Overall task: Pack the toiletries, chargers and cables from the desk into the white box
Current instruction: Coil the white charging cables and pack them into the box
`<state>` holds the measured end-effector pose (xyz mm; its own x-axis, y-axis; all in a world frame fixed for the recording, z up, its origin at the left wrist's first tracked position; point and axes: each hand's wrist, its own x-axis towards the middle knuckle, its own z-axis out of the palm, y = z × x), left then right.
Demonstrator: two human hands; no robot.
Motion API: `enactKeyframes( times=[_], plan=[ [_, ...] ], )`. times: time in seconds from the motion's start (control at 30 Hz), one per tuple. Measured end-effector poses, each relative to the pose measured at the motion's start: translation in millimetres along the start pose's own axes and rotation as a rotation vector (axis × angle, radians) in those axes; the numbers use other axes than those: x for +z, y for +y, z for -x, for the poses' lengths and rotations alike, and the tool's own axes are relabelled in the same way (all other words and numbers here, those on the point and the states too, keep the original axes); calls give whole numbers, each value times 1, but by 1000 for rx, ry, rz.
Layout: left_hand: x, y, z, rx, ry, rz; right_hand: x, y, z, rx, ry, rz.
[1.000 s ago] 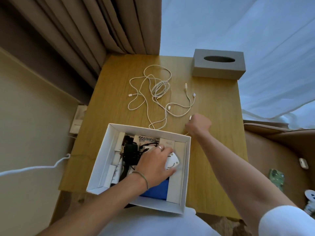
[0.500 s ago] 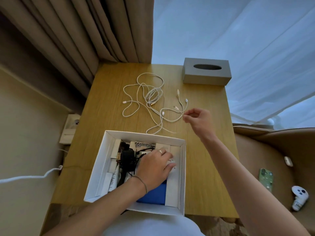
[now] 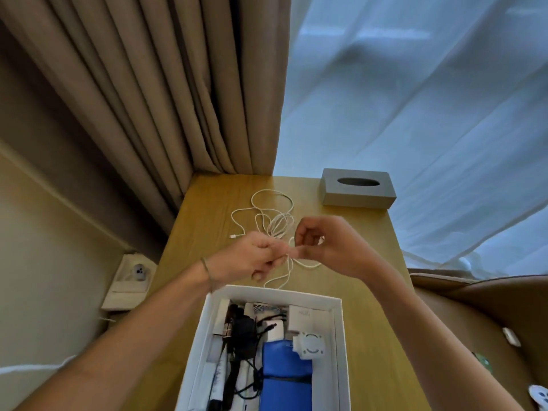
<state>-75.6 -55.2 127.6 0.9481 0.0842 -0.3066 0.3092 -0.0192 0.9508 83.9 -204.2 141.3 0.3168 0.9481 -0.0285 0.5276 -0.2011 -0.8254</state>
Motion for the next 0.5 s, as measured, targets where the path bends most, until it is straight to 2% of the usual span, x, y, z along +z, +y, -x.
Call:
enactKeyframes(
  times=[0.13, 0.23, 0.33, 0.43, 0.5],
  plan=[
    [-25, -9, 29, -50, -371, 282, -3, -2, -8, -8, -32, -46],
    [-24, -3, 38, -45, -415, 465, 17, -15, -21, -66, -60, -82],
    [-25, 6, 45, 32, -265, 677, 37, -25, -33, -89, -16, -204],
    [-38, 15, 45, 199, 70, 902, 66, -28, -35, 26, 112, -312],
    [-47, 18, 38, 301, 322, 889, 94, -29, -31, 112, 64, -247]
  ],
)
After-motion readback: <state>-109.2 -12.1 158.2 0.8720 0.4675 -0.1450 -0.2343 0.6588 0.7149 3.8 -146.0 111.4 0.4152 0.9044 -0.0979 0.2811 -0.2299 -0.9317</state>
